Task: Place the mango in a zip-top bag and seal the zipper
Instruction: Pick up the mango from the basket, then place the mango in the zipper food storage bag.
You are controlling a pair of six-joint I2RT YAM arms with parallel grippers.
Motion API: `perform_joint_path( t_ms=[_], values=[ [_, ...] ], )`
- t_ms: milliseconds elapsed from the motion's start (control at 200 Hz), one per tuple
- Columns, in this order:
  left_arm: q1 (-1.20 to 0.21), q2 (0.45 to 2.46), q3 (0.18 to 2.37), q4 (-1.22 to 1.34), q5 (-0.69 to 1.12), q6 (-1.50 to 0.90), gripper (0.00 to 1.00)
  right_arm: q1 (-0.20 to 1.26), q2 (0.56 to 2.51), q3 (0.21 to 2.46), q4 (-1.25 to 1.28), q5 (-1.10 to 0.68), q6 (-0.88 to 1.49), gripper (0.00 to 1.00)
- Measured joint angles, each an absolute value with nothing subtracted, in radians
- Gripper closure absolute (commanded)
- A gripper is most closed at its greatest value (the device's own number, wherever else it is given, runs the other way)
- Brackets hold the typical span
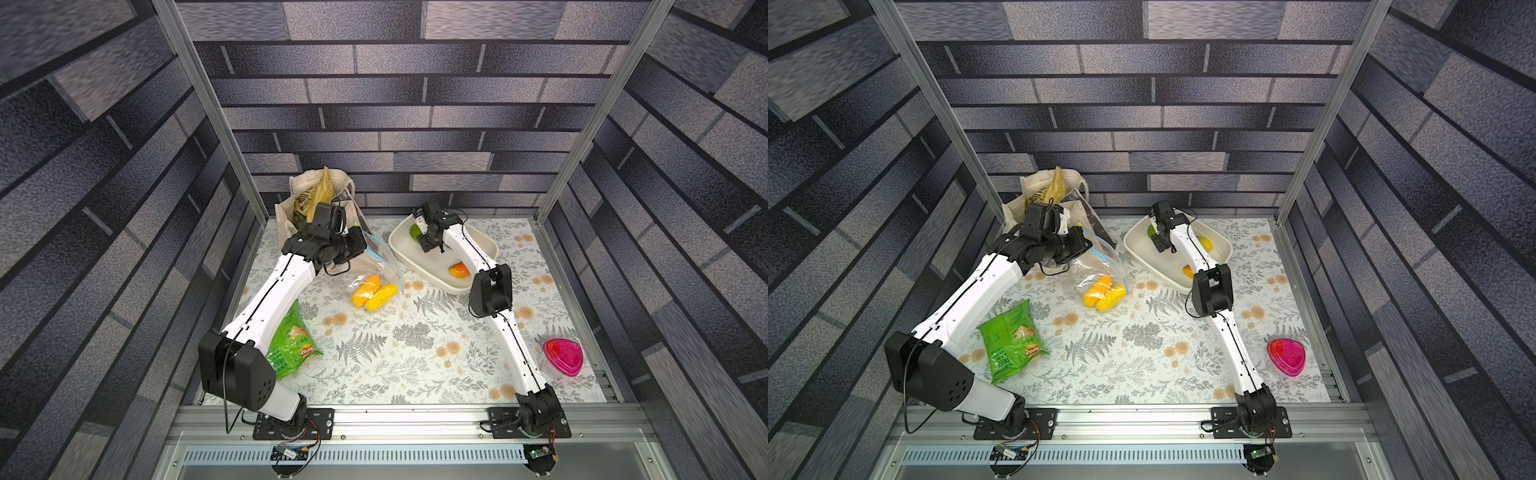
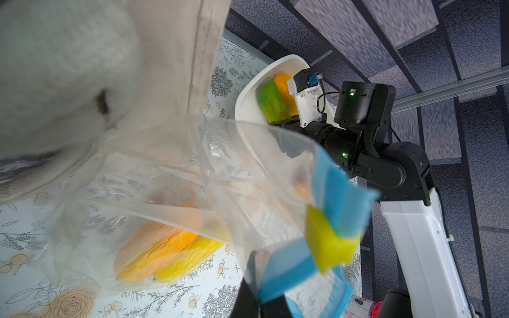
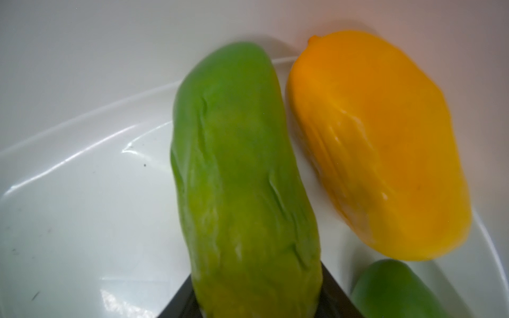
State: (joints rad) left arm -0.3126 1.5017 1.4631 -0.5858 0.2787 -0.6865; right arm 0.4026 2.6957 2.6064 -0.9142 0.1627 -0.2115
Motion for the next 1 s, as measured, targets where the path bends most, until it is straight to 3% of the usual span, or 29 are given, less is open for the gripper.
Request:
perform_joint_path(
  t_ms=[296,361,676,892,997],
  values=[
    [-0.300,1.465,1.463,-0.588,0.280,-0.683,1.00,0.403,2.246,2.046,-0.828,0.107,-0.049,0.57],
    [-0.299,1.465,1.463,-0.588,0.281,-0.683,1.00,0.403,2.209,2.020,-0.821,0.107,-0.029,0.66],
    [-0.297,1.465,1.461,-0.588,0.288,-0.683,1.00,0.403,2.130,1.787,-0.727,0.102,0.041,0.77],
    [-0.297,1.465,1.461,-0.583,0.288,-0.684,1.00,0.403,1.761,1.624,-0.609,-0.022,0.045,0.87],
    [-0.297,1.467,1.461,-0.580,0.289,-0.684,1.00,0.421,1.568,1.527,-0.496,-0.143,0.041,0.87]
  ],
)
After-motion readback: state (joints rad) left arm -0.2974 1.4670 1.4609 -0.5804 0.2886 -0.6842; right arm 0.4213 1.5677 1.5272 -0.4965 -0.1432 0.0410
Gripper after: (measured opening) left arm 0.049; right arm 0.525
